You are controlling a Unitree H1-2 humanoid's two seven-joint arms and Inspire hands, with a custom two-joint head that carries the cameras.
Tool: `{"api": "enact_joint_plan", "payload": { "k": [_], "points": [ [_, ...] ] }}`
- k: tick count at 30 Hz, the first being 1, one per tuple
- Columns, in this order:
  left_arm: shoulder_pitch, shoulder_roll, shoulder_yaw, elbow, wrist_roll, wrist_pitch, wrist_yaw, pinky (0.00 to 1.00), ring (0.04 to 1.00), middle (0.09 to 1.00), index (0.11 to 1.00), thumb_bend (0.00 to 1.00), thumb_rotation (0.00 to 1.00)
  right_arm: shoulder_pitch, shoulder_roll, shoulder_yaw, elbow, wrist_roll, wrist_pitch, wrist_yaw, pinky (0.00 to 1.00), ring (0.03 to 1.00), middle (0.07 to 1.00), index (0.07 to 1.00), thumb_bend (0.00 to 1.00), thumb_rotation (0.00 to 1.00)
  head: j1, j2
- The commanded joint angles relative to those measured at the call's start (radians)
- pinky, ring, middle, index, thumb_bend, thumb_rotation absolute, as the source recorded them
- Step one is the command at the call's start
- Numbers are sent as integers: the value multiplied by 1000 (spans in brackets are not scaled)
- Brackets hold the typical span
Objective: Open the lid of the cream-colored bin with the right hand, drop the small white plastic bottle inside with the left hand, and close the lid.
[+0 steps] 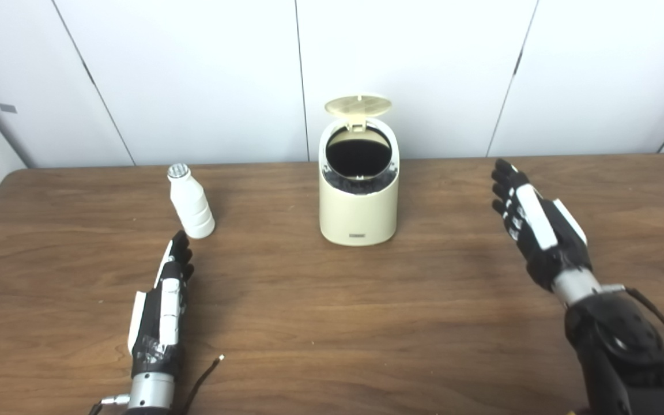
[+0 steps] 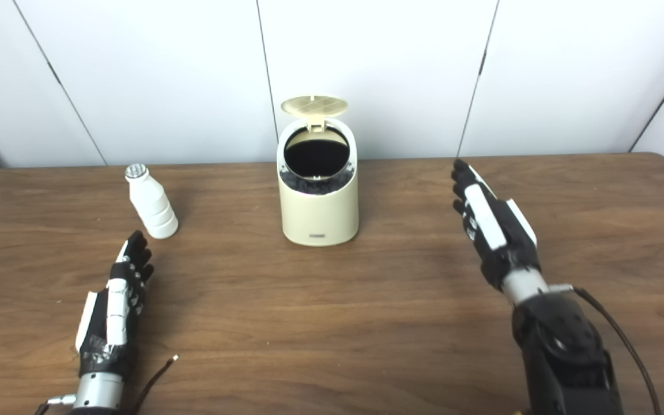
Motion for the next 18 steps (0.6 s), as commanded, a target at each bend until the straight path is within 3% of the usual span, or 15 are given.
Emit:
{"api": "enact_joint_plan", "payload": {
  "k": [1, 8, 18],
  "points": [
    [6, 8, -2, 2, 2, 6, -5, 1000, 1000, 1000, 1000, 582, 980, -8, -2, 2, -15, -18, -126, 12, 1000, 992, 973, 960, 714, 801, -4, 0],
    [3, 13, 0, -2, -9, 18, -6, 1000, 1000, 1000, 1000, 556, 987, 49, 32, 11, 122, -62, -330, -5, 1000, 1000, 999, 999, 665, 875, -5, 3],
    [3, 15, -2, -9, -1, 28, -3, 1000, 1000, 1000, 1000, 542, 986, 75, 84, 8, 132, -80, -366, -29, 1000, 1000, 997, 999, 653, 913, 13, 18]
  ]
}}
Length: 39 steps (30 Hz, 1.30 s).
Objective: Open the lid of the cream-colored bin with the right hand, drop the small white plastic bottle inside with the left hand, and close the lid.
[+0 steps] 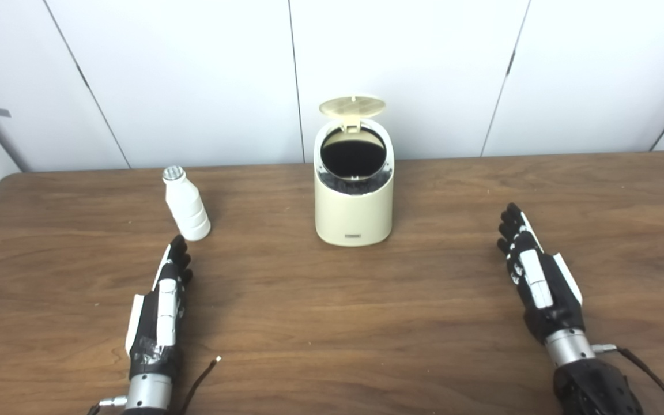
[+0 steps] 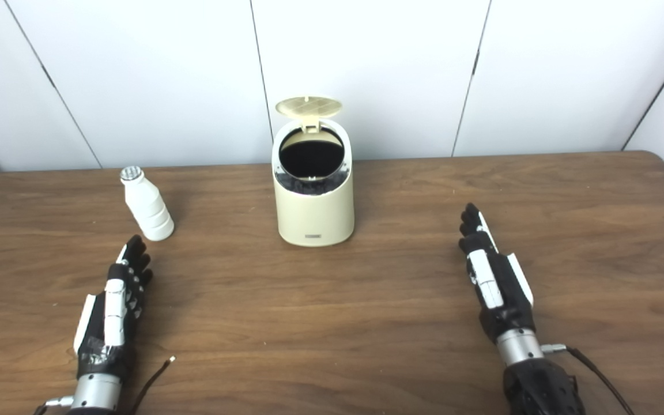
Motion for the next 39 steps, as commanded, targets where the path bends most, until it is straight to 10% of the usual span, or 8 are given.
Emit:
{"api": "enact_joint_plan", "payload": {
  "k": [1, 17, 28, 35, 39],
  "points": [
    [4, 8, -3, -9, 9, -8, -3, 1000, 1000, 1000, 1000, 551, 982, -14, 13, -4, -25, 11, -55, -11, 1000, 1000, 995, 996, 644, 913, 1, 0],
    [11, -8, -30, 27, 58, -75, 5, 998, 1000, 1000, 995, 555, 969, 7, 2, -31, 44, 86, -98, 24, 1000, 1000, 1000, 1000, 645, 934, 280, -42],
    [13, -38, -43, 43, 135, -46, 49, 1000, 1000, 997, 980, 634, 833, 22, -5, -22, -51, 104, -22, 10, 1000, 995, 984, 987, 607, 948, 333, -74],
    [21, -52, -49, -30, 268, 0, 109, 910, 938, 956, 973, 660, 359, 36, 2, -20, -120, 103, 48, -2, 1000, 1000, 995, 999, 580, 974, 323, -76],
    [6, -32, -42, -89, 379, 20, 142, 814, 887, 930, 965, 772, 292, 37, -1, -17, -128, 102, 50, 1, 1000, 1000, 994, 1000, 559, 983, 319, -75]
  ]
}}
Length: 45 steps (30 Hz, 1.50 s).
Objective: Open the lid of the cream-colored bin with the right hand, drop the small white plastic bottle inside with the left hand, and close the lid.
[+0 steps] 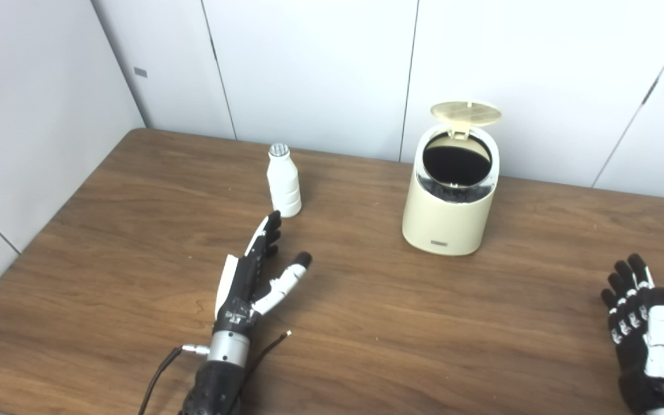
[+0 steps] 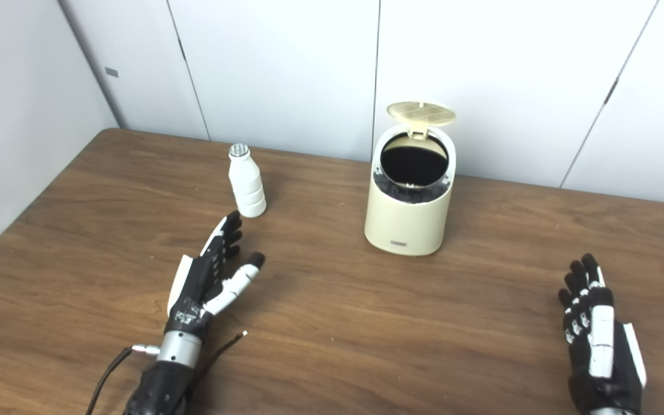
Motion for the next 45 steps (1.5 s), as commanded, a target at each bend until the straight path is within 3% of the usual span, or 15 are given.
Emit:
{"api": "enact_joint_plan", "payload": {
  "k": [1, 6, 8, 11, 15, 20, 26, 35, 45],
  "points": [
    [-19, 19, 6, -63, 62, 15, 22, 792, 889, 934, 966, 798, 271, -22, -5, -2, -37, 1, -16, 0, 1000, 1000, 996, 1000, 557, 985, -10, 2],
    [-68, 62, 26, -136, 169, 101, 17, 788, 862, 912, 961, 913, 250, -23, -7, -4, -24, 12, -34, 10, 1000, 1000, 996, 1000, 555, 957, -13, 2],
    [-101, 84, 36, -140, 169, 113, 10, 710, 829, 903, 954, 948, 240, -23, -10, -2, -19, 5, -38, 11, 1000, 1000, 999, 1000, 543, 965, -13, 3],
    [-143, 115, 46, -150, 192, 163, -5, 672, 811, 895, 948, 966, 248, -24, -11, 1, -17, -3, -38, 10, 1000, 1000, 999, 1000, 540, 973, -16, 6],
    [-189, 151, 51, -154, 248, 249, -13, 714, 849, 913, 957, 997, 312, -25, -7, 2, -23, -2, -32, 6, 1000, 1000, 998, 1000, 547, 977, -22, 6],
    [-243, 214, 36, -111, 373, 296, -3, 654, 838, 918, 940, 1000, 354, -25, -5, 1, -25, 7, -29, 8, 1000, 1000, 998, 1000, 548, 967, -30, 9],
    [-308, 269, 27, -55, 398, 353, -51, 735, 877, 909, 929, 1000, 292, -26, -8, 3, -14, 12, -40, 16, 1000, 1000, 1000, 1000, 553, 962, -34, 12],
    [-425, 347, -44, 117, 442, 381, -81, 708, 887, 901, 920, 994, 342, -23, -14, 2, 1, 11, -53, 27, 1000, 1000, 995, 1000, 582, 961, -39, 19],
    [-543, 370, -89, 230, 357, 372, -174, 750, 893, 884, 896, 1000, 343, -20, -8, 6, -6, -2, -46, 17, 1000, 1000, 993, 1000, 584, 964, -47, 25]
  ]
}}
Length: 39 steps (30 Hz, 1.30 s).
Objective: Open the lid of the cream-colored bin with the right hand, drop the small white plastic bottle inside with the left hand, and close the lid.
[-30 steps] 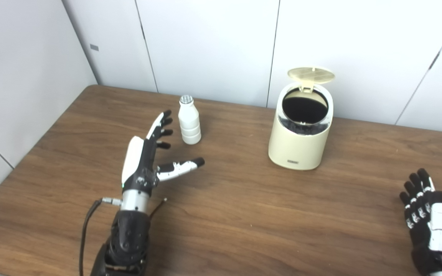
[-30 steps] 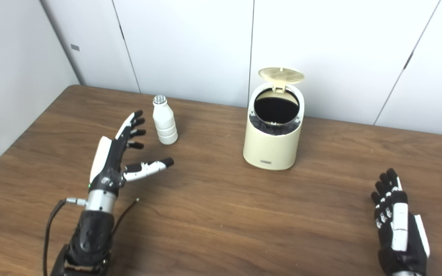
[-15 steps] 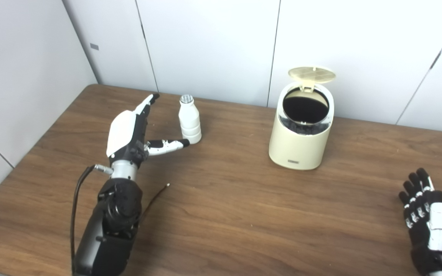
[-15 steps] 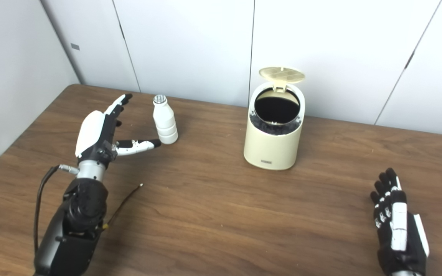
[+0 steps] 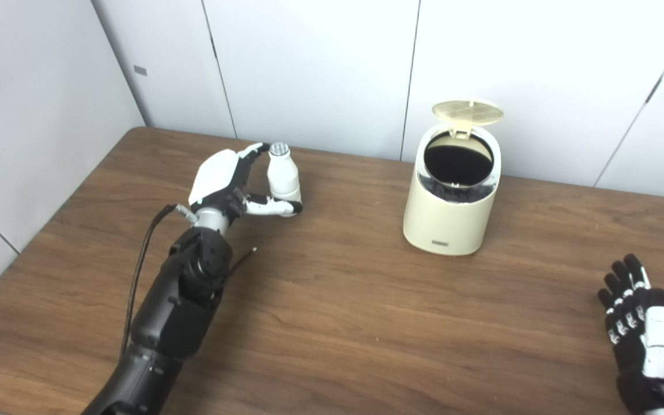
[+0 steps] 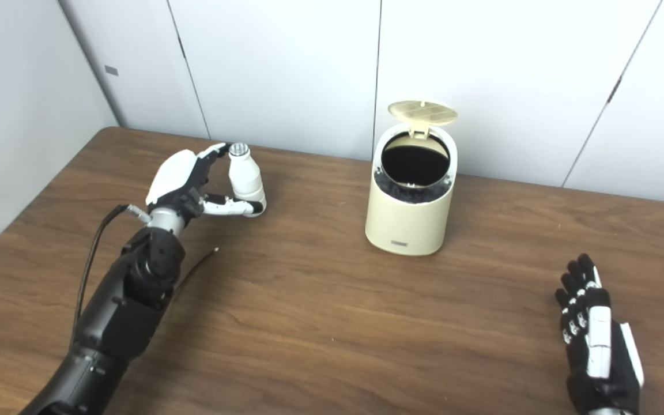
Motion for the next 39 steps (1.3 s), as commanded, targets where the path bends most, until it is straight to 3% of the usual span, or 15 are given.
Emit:
{"api": "enact_joint_plan", "payload": {
  "k": [1, 4, 12, 26, 31, 34, 36, 37, 39],
  "points": [
    [-70, 26, 10, -2, -31, -16, -10, 758, 883, 877, 895, 999, 331, -18, -2, 0, -26, -6, -34, -1, 1000, 1000, 987, 1000, 583, 964, 0, 1],
    [-91, 22, 14, 16, -65, -8, -21, 738, 843, 851, 883, 982, 306, -18, -1, 1, -26, -9, -37, 0, 1000, 1000, 984, 1000, 579, 970, -2, 2],
    [-115, 21, 9, 57, -106, -15, -3, 574, 686, 756, 799, 951, 269, -20, 4, 3, -23, -18, -37, -5, 1000, 1000, 974, 1000, 608, 953, -6, 3],
    [-115, 25, -8, 61, -88, -5, 36, 545, 653, 735, 751, 921, 190, -25, -1, 1, -1, -18, -42, 1, 1000, 1000, 961, 1000, 637, 931, 2, 8],
    [-114, 26, -7, 70, -90, -19, 49, 556, 662, 740, 744, 922, 183, -27, -2, 1, 20, -21, -56, 2, 1000, 1000, 963, 1000, 655, 925, 1, 10],
    [-112, 12, 11, 74, -112, -39, 72, 540, 641, 718, 696, 913, 148, -30, -4, 0, 28, -13, -63, 6, 1000, 1000, 956, 1000, 645, 927, -2, 10],
    [-109, -10, 37, 84, -145, -82, 111, 492, 573, 632, 628, 876, 46, -31, -2, -2, 27, -10, -59, 5, 1000, 1000, 955, 1000, 643, 925, -1, 10],
    [-109, -19, 45, 94, -152, -109, 137, 458, 524, 538, 561, 667, 18, -31, -1, -2, 27, -11, -57, 4, 1000, 1000, 949, 1000, 649, 917, -1, 9],
    [-109, -31, 50, 115, -159, -161, 175, 453, 492, 506, 495, 550, 4, -31, -1, -1, 26, -15, -56, 2, 1000, 1000, 947, 999, 656, 915, -1, 9]
  ]
}}
